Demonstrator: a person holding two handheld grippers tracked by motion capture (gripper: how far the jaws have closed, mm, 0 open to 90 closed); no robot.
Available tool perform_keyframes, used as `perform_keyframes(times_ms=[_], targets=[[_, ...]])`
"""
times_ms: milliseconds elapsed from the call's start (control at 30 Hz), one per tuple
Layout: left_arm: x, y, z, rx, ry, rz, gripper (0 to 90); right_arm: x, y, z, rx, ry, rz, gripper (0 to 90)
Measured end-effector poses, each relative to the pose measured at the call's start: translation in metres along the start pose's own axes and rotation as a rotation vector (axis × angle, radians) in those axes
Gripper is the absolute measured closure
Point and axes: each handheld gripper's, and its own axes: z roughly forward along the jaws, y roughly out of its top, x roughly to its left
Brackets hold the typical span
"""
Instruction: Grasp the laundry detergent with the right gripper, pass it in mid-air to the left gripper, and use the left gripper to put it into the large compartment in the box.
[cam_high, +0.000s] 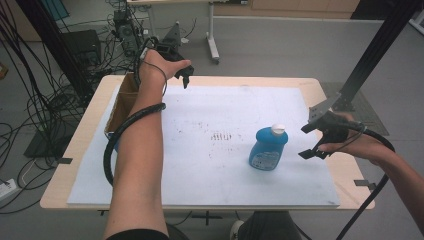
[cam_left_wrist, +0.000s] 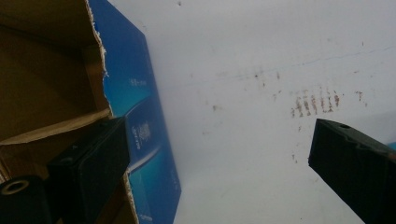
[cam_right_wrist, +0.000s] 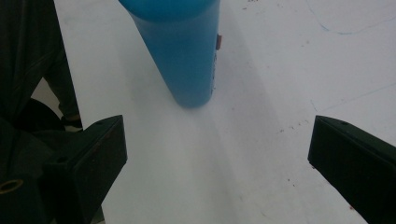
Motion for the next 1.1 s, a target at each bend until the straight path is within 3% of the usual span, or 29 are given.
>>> perform_keyframes(times_ms=[400, 700, 1100], targets=[[-0.001, 0.000, 0.002, 0.009, 0.002, 0.004, 6.0, 0.003, -0.006, 0.024, -0.053, 0.030, 0.013, 3.6], [-0.002, 0.001, 0.004, 0.013, 0.005, 0.006, 5.9, 0.003, -0.008, 0.042, -0.147, 0.045, 0.020, 3.2], [-0.005, 0.003, 0.007, 0.019, 0.004, 0.006, 5.8, 0.009, -0.009, 0.060, -0.230, 0.053, 0.019, 2.8]])
